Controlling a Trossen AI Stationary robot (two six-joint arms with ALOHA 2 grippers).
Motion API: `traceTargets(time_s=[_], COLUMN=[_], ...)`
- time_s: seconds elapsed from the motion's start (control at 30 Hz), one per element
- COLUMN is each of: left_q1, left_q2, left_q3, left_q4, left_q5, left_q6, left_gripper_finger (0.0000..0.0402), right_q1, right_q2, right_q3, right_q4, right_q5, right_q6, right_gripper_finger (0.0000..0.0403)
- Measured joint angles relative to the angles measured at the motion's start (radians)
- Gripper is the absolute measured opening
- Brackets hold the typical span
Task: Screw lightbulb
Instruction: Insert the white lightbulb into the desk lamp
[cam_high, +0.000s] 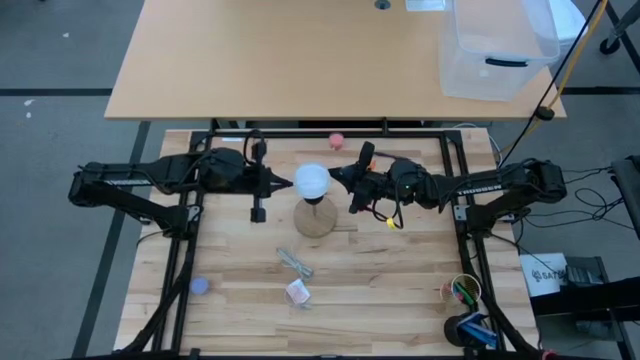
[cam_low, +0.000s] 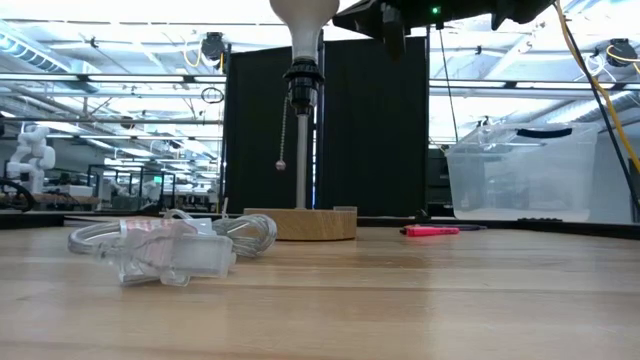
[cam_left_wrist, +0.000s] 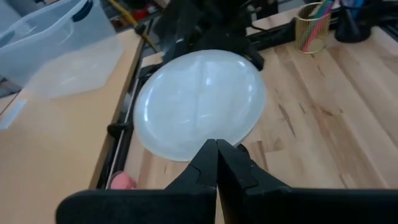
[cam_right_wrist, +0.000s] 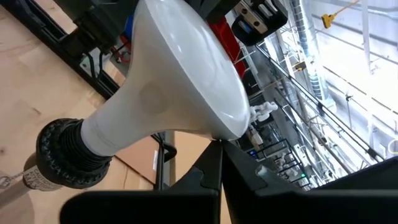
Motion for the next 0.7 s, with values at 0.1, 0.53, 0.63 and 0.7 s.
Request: traceTargets(time_s=[0.1,0.53,0.63,0.7], left_q1=[0.021,0.117,0.130,0.140], left_q2=[0.016,0.033,0.039,0.056], left_q3=[0.001,0.002,0.002,-0.001], left_q4=[0.008,-0.002,0.002,0.000], left_q5=[0.003,-0.029,-0.029,-0.028], left_q6=[0.000,-0.007,-0.020,-0.026], left_gripper_finger=[0.0000,0.0000,0.0000,0.0000], right_q1=[0.000,0.068,0.092,0.109], right_q2=[0.000,0.000,0.000,0.000], right_q3=[0.000,0.000,0.000,0.000], right_q4=[-0.002,-0.006,-0.006,-0.005], right_q5=[0.010,0.099,0.090,0.087], right_q6=[-0.006,-0.033,-0.034,-0.034], right_gripper_finger=[0.0000,0.0000,0.0000,0.0000])
